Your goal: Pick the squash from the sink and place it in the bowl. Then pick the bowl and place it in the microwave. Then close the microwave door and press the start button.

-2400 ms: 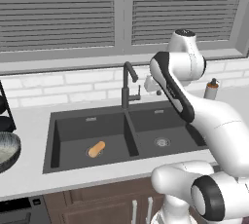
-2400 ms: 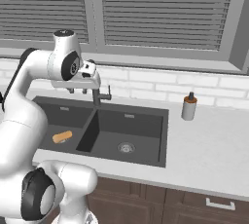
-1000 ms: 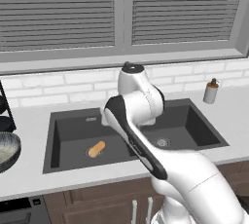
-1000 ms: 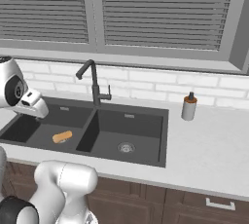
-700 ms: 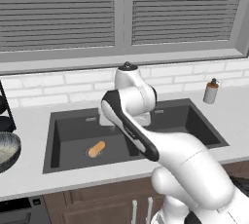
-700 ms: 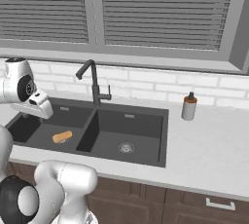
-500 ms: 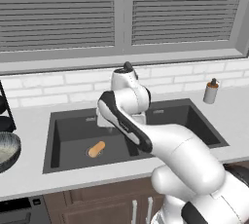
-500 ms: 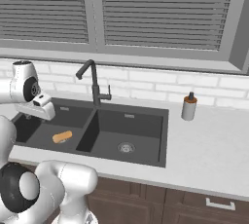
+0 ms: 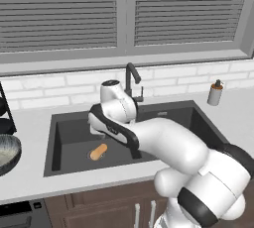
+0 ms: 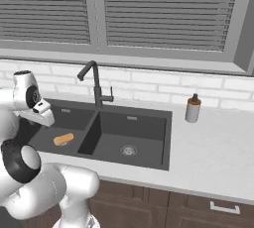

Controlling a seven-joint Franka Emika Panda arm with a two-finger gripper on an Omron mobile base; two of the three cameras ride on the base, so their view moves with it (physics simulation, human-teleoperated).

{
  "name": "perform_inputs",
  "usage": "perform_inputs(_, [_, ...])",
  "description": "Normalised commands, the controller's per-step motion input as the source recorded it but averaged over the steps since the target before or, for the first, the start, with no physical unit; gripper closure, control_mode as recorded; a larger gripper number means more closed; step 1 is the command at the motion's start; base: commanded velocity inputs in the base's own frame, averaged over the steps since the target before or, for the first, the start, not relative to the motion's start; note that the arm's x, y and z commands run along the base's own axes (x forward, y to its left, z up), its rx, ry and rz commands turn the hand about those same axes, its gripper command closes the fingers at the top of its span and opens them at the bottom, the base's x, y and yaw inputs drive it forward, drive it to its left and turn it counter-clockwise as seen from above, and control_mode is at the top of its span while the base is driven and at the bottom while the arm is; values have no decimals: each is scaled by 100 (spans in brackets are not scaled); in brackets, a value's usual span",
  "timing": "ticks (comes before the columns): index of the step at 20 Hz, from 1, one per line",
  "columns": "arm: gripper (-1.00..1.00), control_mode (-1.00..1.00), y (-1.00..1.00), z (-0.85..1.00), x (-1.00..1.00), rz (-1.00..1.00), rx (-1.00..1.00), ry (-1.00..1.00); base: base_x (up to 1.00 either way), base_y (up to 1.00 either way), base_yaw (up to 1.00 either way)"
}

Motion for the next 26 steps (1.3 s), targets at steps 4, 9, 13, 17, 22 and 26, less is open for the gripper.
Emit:
perform_inputs(4, [-100, -100, 6, -39, 44, -2, 0, 0, 0, 0, 0])
perform_inputs(9, [-100, -100, 13, -12, 45, -5, -2, 0, 0, 0, 0])
perform_inputs(13, [-100, -100, 0, -19, 23, -5, -1, 0, 0, 0, 0])
perform_inputs(17, [-100, -100, 0, -25, 2, -3, 0, 0, 0, 0, 0])
perform_inputs(22, [-100, -100, 2, -33, 16, -1, 0, 0, 0, 0, 0])
perform_inputs(26, [-100, -100, 0, -25, 5, -2, 0, 0, 0, 0, 0])
